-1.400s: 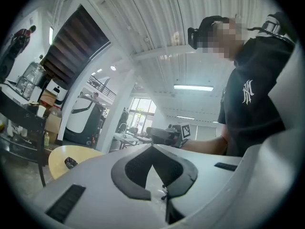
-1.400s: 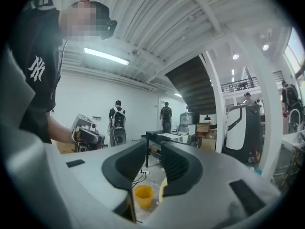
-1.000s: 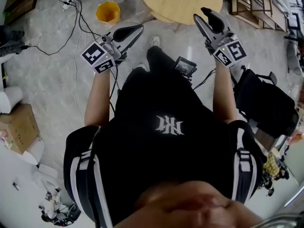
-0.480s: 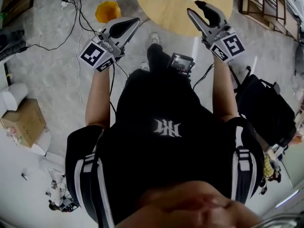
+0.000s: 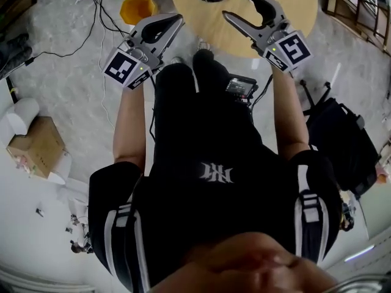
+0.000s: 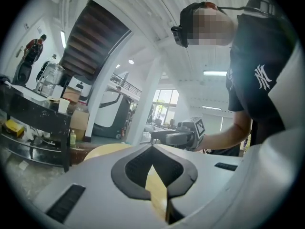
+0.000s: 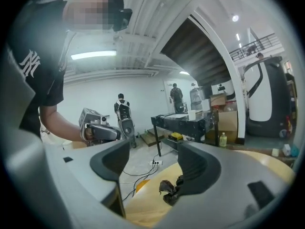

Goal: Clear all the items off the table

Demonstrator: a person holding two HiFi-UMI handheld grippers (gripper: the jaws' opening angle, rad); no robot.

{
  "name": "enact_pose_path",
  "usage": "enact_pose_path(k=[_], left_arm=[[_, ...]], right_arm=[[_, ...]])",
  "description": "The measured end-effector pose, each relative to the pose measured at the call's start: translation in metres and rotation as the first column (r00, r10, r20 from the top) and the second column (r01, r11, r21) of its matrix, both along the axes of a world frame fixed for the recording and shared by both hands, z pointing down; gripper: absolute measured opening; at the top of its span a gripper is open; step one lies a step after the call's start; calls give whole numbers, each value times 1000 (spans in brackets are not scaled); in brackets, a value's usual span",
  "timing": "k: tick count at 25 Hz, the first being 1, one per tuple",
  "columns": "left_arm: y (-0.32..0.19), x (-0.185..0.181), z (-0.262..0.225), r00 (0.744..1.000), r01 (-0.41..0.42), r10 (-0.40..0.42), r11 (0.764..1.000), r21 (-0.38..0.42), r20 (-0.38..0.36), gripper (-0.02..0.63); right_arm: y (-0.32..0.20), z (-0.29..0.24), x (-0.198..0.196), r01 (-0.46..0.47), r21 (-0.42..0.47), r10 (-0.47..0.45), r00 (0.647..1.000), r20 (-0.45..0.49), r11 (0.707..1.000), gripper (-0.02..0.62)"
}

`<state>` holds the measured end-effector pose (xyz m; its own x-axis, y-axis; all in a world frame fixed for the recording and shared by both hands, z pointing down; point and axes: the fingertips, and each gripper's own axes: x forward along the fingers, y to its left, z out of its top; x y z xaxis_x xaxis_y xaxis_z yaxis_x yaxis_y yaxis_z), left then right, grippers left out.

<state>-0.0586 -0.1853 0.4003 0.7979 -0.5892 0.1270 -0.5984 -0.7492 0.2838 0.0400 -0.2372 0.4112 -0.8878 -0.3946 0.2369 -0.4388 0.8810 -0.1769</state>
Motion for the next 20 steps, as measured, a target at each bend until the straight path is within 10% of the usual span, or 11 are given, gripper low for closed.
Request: enact_pose_path(k=[7,13,20], left_arm=[[-21,-5,37,997,-74,73,996,-46,-22,12],[-33,-3,60,988,-150,148,988,-36,-44,12],[-36,-4,101,985,-149,141,985,-83,-103,12]], right_arm=[[-30,44,-20,-77,-46,75,997,-36,996,384],[-47,100,-35,-141,-105,129,985,-115,984,575],[-49,144,-48,-113,-87,91,969,-228,990,574]])
